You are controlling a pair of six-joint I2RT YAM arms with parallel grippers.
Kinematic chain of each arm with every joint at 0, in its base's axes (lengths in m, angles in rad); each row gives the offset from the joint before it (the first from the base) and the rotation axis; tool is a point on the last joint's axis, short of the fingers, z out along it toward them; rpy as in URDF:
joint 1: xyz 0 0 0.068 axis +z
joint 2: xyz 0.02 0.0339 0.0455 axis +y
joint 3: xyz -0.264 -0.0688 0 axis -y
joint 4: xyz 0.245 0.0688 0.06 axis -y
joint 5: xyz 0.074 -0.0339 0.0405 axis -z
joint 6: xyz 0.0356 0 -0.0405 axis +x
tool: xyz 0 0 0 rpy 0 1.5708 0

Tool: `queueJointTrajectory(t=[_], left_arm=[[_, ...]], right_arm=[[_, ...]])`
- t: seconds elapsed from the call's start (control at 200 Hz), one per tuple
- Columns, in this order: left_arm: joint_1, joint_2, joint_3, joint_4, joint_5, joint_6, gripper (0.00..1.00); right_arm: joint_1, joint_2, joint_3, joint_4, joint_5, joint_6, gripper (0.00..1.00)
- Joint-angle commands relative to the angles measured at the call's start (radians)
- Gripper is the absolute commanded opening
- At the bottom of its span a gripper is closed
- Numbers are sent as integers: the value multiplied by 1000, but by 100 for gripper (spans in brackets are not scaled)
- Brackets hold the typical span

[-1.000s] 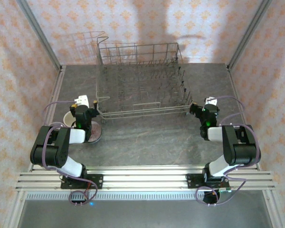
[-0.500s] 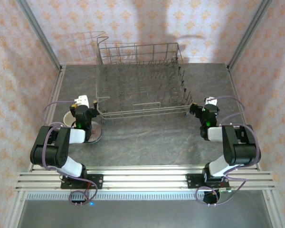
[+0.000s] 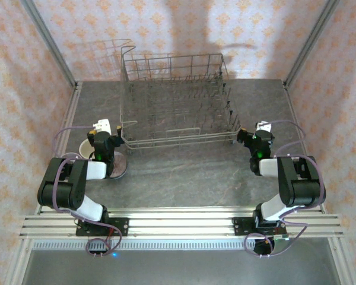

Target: Load the bowls into the dish rack

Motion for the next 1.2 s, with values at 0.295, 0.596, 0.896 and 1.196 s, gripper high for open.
queueJointTrajectory(t=[0.295,0.596,0.896,1.196], left_arm=[[1,-416,42,-335,17,-9,99],[-2,-619,419,-942,136,-91,99],[-59,-366,932,-1500,298,-230,93],[-84,-114,1190,-1788,334,-327,90]], right_arm=[[4,-338,157,-458,79,18,99],[6,-405,549,-1023,-42,34,99],[43,-267,853,-1383,-232,70,99],[48,-220,916,-1538,-263,121,99]])
